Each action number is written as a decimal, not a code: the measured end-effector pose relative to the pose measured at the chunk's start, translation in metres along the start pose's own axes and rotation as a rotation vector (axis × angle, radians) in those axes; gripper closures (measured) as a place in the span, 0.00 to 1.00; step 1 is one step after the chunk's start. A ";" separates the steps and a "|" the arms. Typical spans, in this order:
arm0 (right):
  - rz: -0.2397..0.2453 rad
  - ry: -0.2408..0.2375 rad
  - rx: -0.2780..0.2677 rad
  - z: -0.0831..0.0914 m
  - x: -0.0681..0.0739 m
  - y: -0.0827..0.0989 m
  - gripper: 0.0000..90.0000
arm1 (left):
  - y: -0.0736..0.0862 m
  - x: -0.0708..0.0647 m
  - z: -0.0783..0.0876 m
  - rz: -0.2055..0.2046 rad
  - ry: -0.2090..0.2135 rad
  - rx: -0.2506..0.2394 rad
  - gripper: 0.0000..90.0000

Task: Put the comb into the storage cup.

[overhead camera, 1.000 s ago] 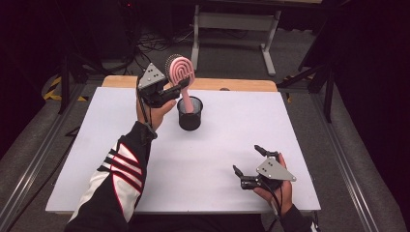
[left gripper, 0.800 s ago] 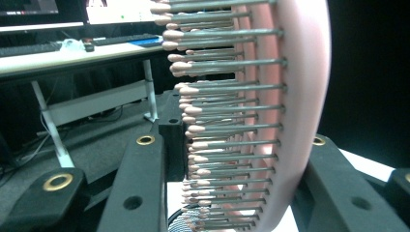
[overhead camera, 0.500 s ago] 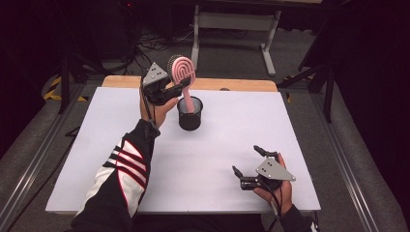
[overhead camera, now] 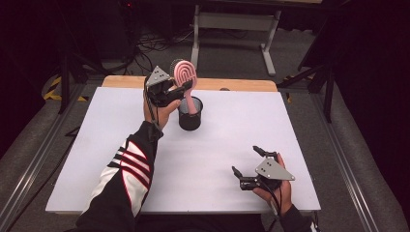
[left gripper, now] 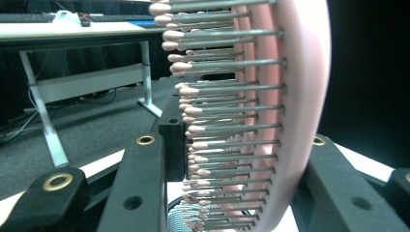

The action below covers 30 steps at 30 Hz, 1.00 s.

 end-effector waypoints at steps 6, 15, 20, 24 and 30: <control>-0.004 -0.002 0.003 0.000 0.000 0.000 0.07 | 0.011 -0.003 -0.003 0.016 0.004 0.010 0.70; -0.002 -0.002 0.009 0.000 0.000 0.001 0.07 | 0.029 -0.002 -0.005 0.039 -0.003 0.031 0.70; 0.000 0.003 0.011 0.000 0.000 0.001 0.07 | 0.033 0.000 -0.005 0.047 -0.007 0.038 0.70; -0.001 0.000 0.013 -0.001 0.000 0.002 0.07 | 0.036 0.001 -0.005 0.047 -0.007 0.042 0.70; 0.002 0.004 0.014 -0.001 -0.001 0.002 0.07 | 0.042 0.001 -0.005 0.053 -0.007 0.047 0.70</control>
Point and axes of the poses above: each handheld gripper's, and its own axes: z roughly backward along the jaws, y roughly out of its underside, x roughly to its left, the point moved 6 cm from there along -z, roughly forward along the jaws, and after that the axes turned 15 degrees about -x, right-handed, at the moved point
